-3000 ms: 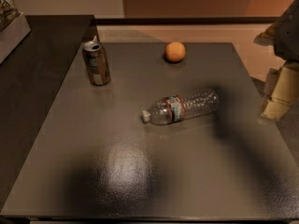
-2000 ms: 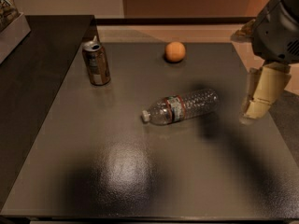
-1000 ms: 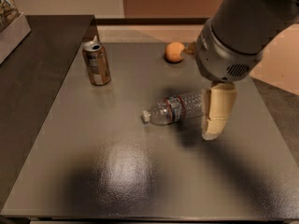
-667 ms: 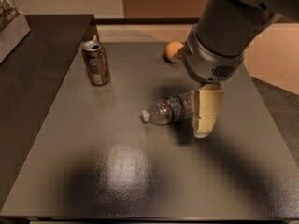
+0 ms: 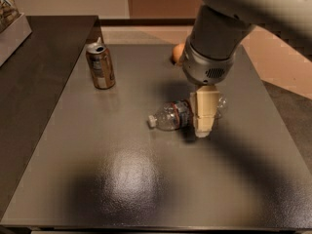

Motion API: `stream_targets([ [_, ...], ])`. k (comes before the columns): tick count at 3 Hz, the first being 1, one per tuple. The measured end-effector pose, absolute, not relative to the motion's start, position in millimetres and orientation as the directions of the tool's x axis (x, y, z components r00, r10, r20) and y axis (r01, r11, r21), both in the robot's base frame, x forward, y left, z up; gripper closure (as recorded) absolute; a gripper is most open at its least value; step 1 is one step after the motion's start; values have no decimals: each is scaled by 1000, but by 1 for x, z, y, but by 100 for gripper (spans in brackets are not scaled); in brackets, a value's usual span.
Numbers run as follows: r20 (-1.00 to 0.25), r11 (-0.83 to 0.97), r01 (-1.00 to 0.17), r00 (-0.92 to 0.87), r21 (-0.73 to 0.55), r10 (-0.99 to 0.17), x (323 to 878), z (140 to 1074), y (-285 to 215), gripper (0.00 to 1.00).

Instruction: Place water bottle upright

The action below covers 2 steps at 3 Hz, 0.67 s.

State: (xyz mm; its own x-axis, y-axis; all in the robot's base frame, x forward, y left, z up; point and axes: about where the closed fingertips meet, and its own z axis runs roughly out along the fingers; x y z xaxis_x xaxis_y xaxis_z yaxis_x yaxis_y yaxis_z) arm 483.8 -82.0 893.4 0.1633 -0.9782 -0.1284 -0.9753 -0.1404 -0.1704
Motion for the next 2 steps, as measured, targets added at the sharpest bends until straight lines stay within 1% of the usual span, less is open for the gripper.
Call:
stream_targets([
  [2, -123, -142, -984, 155, -108, -980, 491, 858, -69, 0],
])
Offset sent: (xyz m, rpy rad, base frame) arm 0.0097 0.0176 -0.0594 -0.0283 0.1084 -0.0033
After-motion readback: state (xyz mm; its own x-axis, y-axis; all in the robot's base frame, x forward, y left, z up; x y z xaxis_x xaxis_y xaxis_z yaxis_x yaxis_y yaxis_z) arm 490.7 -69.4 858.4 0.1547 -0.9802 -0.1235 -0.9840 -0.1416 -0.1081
